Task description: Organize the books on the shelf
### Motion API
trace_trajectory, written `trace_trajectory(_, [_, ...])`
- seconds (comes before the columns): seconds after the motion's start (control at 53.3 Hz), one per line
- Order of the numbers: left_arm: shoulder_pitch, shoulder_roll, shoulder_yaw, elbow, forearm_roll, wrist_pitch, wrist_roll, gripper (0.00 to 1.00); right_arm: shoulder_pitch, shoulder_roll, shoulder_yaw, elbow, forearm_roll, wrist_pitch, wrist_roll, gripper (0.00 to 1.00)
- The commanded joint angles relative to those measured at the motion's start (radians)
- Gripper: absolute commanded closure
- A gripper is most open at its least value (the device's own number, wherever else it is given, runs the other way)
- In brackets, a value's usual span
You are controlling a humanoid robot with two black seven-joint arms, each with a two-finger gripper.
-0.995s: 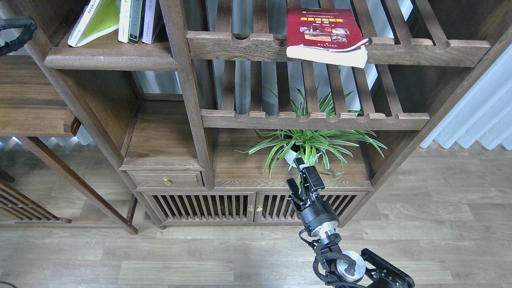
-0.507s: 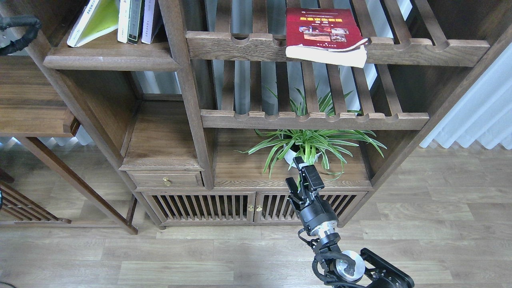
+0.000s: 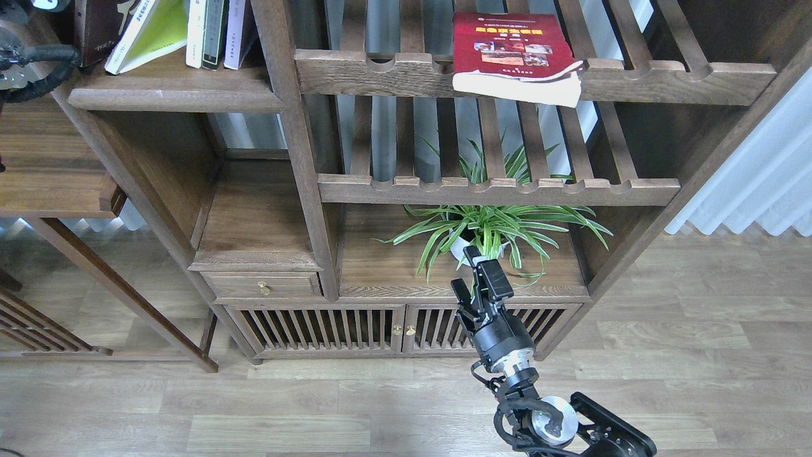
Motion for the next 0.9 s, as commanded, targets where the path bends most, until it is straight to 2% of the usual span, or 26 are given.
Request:
trace_trajectory(0.0, [-0.040,-0.032,-0.018,-0.002,-0.002,0.003,-0.002,0.47,0.002,0.000,0.000,0.000,-0.002,0.000,0.000,0.03])
trace_trajectory(0.15, [-0.072,-0.038,-0.031,-0.011,-0.006,0.008,0.000,0.44,0.001,0.000,0.003,0.000,-0.002,0.000,0.002,0.03])
trace_trajectory(0.357, [-0.055,-0.031,-0.082,-0.074,-0.022,0.003,0.001,0.33,-0.007,0.000,0.003,0.066,0.000,0.000,0.000,0.03])
trace_trajectory(0.582, [-0.020,0.011,-0.122,-0.194,-0.091,-0.001,0.007,0.25,-0.010,0.000,0.003,0.150,0.002,0.000,-0.001,0.03])
trace_trajectory(0.807, [0.077,0.100,-0.160,-0.369,-0.136,-0.001,0.015,0.19,-0.022,0.000,0.011,0.190,0.002,0.000,-0.001,0.02])
trace_trajectory(0.882, [0.118,0.129,-0.185,-0.428,-0.144,-0.003,0.009,0.14,-0.030,0.000,0.011,0.208,0.002,0.000,0.000,0.01])
